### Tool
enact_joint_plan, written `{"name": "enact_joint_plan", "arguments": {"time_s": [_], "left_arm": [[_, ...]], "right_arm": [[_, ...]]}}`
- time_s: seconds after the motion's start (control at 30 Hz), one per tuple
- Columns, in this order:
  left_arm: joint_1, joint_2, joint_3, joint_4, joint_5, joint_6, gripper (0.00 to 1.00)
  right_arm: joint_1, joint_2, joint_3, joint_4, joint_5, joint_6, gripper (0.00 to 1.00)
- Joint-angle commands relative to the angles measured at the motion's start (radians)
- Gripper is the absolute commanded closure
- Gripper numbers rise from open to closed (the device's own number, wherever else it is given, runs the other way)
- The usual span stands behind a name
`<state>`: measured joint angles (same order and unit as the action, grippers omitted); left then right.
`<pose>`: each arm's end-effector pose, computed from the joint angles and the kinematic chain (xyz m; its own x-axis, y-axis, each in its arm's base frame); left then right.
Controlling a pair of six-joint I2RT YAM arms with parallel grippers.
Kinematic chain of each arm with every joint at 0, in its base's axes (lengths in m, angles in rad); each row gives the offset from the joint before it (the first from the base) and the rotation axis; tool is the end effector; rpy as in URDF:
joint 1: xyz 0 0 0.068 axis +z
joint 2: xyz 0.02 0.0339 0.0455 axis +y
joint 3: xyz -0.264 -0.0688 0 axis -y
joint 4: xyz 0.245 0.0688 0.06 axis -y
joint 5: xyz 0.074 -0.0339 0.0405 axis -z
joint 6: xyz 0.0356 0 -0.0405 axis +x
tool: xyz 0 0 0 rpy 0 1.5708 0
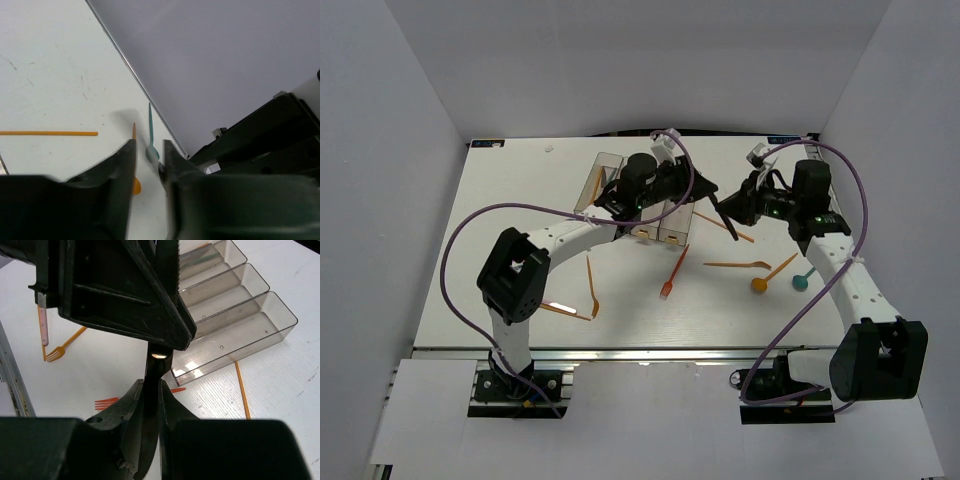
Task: Sort the eating utensils into containers
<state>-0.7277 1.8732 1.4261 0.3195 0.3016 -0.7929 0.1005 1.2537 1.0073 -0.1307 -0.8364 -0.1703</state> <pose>0.3309 -0.3089 0.3000 -0.6759 -0.3089 -0.6691 0.5324 0.4231 -0.7331 0.2768 0.0545 0.3267 -0.2333 -0.1377 -0.9626 -0.8050 0.5826 0.1118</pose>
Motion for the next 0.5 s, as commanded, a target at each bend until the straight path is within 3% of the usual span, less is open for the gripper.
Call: {"name": "enact_joint_plan", "arguments": {"time_s": [0.0, 0.03, 0.13, 0.27, 0.3, 0.4, 0.43, 0.47], "left_arm": [[-0.006, 0.012, 0.057, 0.007, 0.013, 0.027, 0.66], [-0.006, 0.023, 0.062, 0.007, 0.033, 0.029, 0.81], [-0.006, 0.023, 0.066, 0.007, 0.047, 0.044, 1.0], [-0.006, -0.018, 0.059, -0.038, 0.021, 0.121, 1.0], [-0.004, -0.028, 0.071, -0.078, 0.005, 0.168, 1.0], [0.02, -0.054, 0.12, -0.268, -0.065, 0.3, 1.0], [0.037, -0.065, 0.14, -0.305, -0.073, 0.319, 1.0], [0.083, -0.075, 0.148, -0.388, -0.097, 0.348, 1.0]], "right_arm": [[0.001, -0.042, -0.007, 0.082, -0.036, 0.006, 1.0], [0.001, -0.042, -0.009, 0.085, -0.038, 0.006, 1.0], [0.001, -0.04, -0.018, 0.091, -0.04, 0.005, 0.98], [0.002, -0.059, -0.035, 0.091, -0.036, -0.021, 0.61], [0.002, -0.065, -0.041, 0.092, -0.027, -0.027, 0.46], [0.001, -0.095, -0.059, 0.095, -0.009, -0.054, 0.31], [0.001, -0.108, -0.062, 0.098, -0.003, -0.057, 0.11], [0.001, -0.111, -0.064, 0.098, -0.001, -0.063, 0.11]]}}
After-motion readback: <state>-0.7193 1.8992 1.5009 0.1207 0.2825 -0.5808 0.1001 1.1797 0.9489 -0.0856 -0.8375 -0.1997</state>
